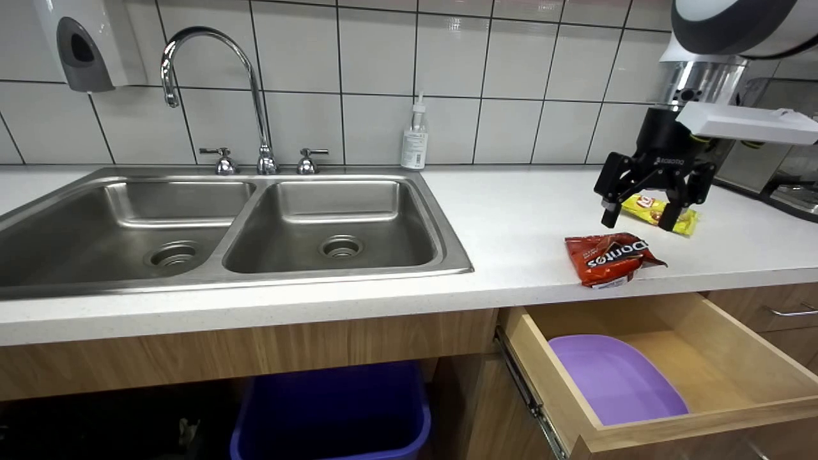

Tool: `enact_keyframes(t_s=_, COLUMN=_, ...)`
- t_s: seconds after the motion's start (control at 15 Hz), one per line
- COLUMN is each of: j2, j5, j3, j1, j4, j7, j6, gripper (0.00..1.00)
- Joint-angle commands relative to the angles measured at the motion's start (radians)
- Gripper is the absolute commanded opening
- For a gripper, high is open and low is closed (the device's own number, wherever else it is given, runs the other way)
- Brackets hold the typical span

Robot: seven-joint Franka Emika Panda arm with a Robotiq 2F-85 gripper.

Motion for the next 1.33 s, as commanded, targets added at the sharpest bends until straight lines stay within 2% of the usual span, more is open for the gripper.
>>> enact_keyframes(t_s=0.0, j2=0.052, j5=0.022, j3=0.007, j1=-0.001, j4=0.078, j7=-0.029, j6=-0.021, gripper=1.00)
enact_keyframes(t_s=0.8, j2=0.266, j5=0.020, j3=0.030, j1=0.000, j4=0.271, j7=-0.021, j6=-0.054, gripper=1.00)
enact_keyframes(t_s=1.27, j2=0.291, j5=0.019, j3=0.035, j1=0.001, j4=0.272, j7=-0.022, j6=-0.068, gripper=1.00)
